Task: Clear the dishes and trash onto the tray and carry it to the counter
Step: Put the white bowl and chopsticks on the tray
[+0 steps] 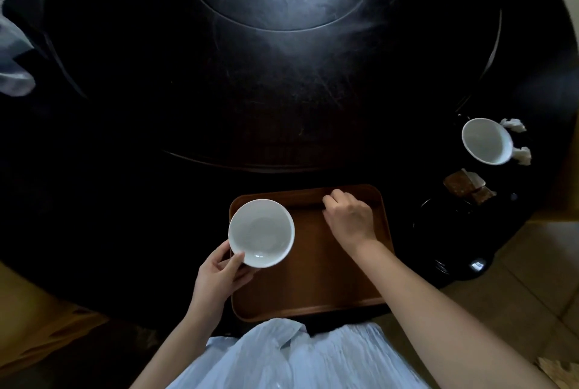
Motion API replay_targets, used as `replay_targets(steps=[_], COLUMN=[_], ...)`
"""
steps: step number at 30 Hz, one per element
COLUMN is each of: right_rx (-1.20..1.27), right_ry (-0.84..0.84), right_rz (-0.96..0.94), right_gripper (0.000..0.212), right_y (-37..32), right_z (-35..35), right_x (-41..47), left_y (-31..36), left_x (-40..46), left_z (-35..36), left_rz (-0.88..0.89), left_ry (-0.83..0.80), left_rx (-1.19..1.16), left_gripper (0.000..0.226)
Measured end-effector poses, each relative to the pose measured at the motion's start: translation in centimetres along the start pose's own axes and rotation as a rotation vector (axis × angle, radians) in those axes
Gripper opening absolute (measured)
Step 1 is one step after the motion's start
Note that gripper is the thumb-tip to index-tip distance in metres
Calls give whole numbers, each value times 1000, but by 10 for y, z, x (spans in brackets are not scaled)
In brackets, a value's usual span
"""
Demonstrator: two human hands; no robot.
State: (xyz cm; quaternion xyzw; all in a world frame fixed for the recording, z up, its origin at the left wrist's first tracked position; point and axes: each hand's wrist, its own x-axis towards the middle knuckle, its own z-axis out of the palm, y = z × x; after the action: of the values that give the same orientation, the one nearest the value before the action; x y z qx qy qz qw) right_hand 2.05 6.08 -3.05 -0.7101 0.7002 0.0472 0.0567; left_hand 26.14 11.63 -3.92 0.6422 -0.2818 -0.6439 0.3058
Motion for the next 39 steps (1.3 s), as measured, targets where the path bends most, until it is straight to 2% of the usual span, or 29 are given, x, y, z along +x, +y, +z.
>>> replay_targets(steps=[14, 18, 22, 26, 29, 31, 34, 37, 39], right_rx=[-39, -44, 21, 81, 126, 148, 175, 182, 161], right_ry=[166, 47, -6, 35, 99, 137, 161, 193, 214], right_rz=[-62, -41, -32, -60, -85, -86, -66, -21, 19], right_gripper=[12, 46, 49, 45, 37, 33, 30, 30, 32], right_y=[7, 7, 11, 25, 48, 70, 114, 168, 206], right_z=[12, 24, 23, 11, 0, -8, -19, -29, -34], right_x=[2, -24, -32, -31, -36, -40, -47, -51, -50], left_y=[5, 9, 7, -11, -21, -20, -11, 0, 7], left_x=[0, 1, -2, -20, -34, -40, -44, -39, -32], left_z=[13, 18, 26, 46, 76, 104, 150, 198, 229], left_rz=[12, -3, 5, -96, -154, -98, 76, 273, 414], left_ry=[101, 125, 161, 225, 130, 11, -87, -104, -116], left_rx=[-67, -74, -80, -172, -47, 108, 336, 549, 698], left_gripper=[34, 35, 34, 27, 17, 15, 14, 9, 15])
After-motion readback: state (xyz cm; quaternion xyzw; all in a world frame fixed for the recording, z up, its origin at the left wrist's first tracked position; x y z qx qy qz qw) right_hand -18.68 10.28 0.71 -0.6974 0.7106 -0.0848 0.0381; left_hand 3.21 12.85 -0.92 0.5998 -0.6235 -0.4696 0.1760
